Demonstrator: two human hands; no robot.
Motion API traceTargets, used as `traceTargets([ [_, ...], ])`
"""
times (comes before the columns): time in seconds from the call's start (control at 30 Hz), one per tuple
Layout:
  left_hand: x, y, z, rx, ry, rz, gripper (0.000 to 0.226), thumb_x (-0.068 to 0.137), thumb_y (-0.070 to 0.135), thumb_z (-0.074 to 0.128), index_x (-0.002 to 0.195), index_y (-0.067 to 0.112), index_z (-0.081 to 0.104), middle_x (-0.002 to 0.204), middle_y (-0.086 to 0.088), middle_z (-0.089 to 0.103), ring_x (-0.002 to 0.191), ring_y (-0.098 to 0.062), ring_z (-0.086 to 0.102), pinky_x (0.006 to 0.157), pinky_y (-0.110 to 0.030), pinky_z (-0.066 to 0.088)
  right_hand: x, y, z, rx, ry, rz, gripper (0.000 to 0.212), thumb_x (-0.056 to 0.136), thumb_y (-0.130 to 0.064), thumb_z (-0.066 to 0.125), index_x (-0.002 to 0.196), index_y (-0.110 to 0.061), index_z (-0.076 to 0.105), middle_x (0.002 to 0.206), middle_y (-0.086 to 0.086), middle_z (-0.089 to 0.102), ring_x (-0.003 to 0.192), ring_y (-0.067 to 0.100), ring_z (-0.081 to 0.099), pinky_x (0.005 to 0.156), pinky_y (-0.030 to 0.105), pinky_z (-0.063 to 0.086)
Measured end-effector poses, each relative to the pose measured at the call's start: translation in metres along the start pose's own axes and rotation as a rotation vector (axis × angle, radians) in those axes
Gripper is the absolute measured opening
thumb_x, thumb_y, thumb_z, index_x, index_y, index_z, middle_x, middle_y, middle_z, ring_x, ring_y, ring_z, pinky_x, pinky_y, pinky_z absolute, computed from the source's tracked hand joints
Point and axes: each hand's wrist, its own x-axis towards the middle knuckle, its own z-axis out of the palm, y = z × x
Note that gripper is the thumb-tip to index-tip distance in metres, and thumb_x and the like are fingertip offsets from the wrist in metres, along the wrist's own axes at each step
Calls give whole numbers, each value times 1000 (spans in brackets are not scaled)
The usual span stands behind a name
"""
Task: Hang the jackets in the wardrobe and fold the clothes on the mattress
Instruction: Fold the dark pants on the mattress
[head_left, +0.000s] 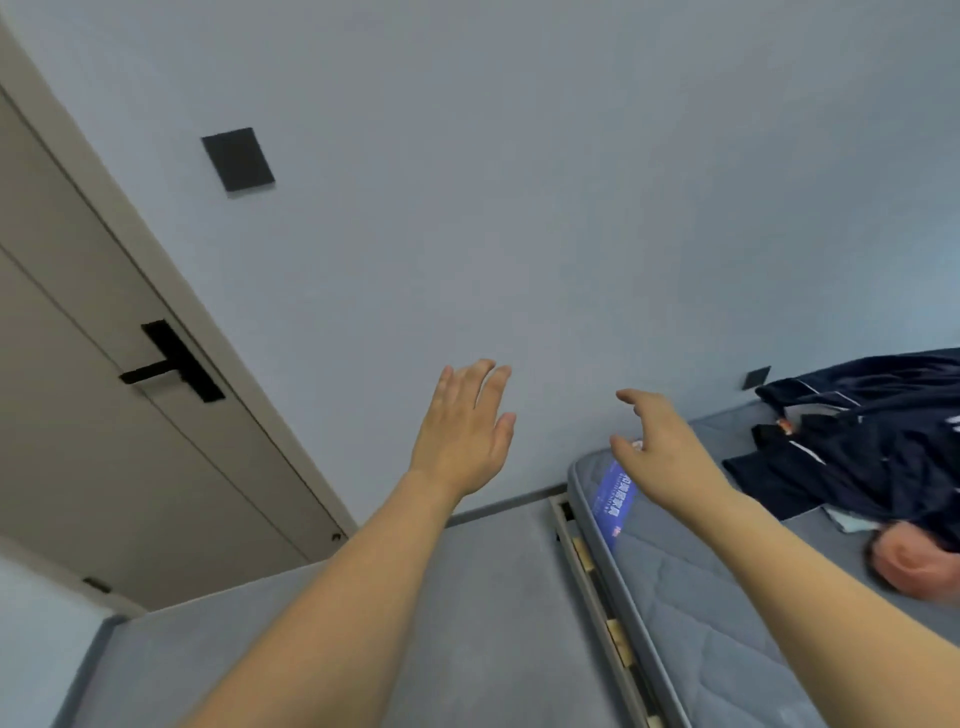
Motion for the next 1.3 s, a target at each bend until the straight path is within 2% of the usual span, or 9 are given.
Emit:
traceTargets([
  [0.13, 79, 33, 67, -22, -112, 159, 58, 96, 39, 30, 145, 9, 40, 146, -11, 43, 135, -30, 40, 121, -50, 17, 41, 73, -28, 6, 69, 149, 55, 95, -13, 54, 147, -10, 37, 150, 6, 39, 130, 21, 44, 105, 25, 29],
  [0.23, 134, 59, 114, -37, -142, 220, 57, 96, 37, 32, 144, 9, 40, 146, -12, 42, 134, -30, 40, 121, -49, 18, 69, 133, -47, 18, 102, 228, 56, 94, -15, 56, 146, -9, 37, 150, 8, 40, 137, 22, 38, 111, 30, 29],
  [0.37, 202, 97, 185, -86, -195, 273, 54, 95, 34, 41, 144, 10, 39, 148, -12, 39, 134, -29, 37, 119, -51, 22, 105, 221, -76, 30, 179, 368, 55, 92, -13, 57, 144, -9, 40, 147, 9, 43, 133, 24, 42, 108, 32, 33],
  [0.5, 267, 143, 260, -137, -282, 387, 55, 95, 37, 36, 141, 9, 42, 145, -14, 42, 131, -31, 42, 114, -54, 30, 128, 305, -103, 33, 264, 538, 55, 91, -13, 57, 144, -9, 41, 146, 8, 44, 133, 25, 42, 108, 36, 35],
  [0.77, 373, 280, 480, -314, -441, 514, 56, 89, 28, 47, 140, 4, 44, 145, -20, 39, 128, -38, 39, 108, -57, 34, 162, 511, -124, -130, 432, 809, 60, 84, -10, 61, 142, -8, 44, 143, 10, 46, 132, 28, 42, 108, 41, 36],
  [0.97, 396, 412, 614, -441, -544, 694, 66, 84, 13, 58, 146, 10, 36, 156, -15, 24, 140, -33, 28, 116, -49, 28, 151, 660, -130, -232, 436, 1121, 81, 88, -27, 61, 154, -34, 14, 162, 5, -2, 147, 28, 8, 115, 56, 20],
  [1.1, 417, 515, 657, -720, -582, 645, 70, 87, 9, 56, 151, 15, 29, 157, -8, 19, 141, -31, 25, 116, -41, 28, 133, 735, -153, -248, 482, 1162, 88, 90, -34, 61, 152, -42, -1, 159, -7, -21, 149, 24, -8, 114, 65, 11],
  [1.23, 435, 591, 691, -790, -761, 700, 74, 92, 29, 58, 151, 43, 16, 153, -1, 24, 126, -27, 40, 103, -44, 40, 118, 800, -183, -204, 428, 1155, 87, 87, -66, 53, 146, -58, -11, 156, -13, -31, 149, 24, -15, 112, 68, 5],
  [1.3, 439, 611, 716, -626, -829, 743, 57, 94, 43, 54, 144, 44, 28, 142, -1, 36, 120, -27, 44, 97, -42, 43, 116, 831, -195, -182, 399, 1189, 87, 80, -81, 42, 143, -62, -15, 155, -14, -34, 149, 25, -18, 110, 70, 2],
])
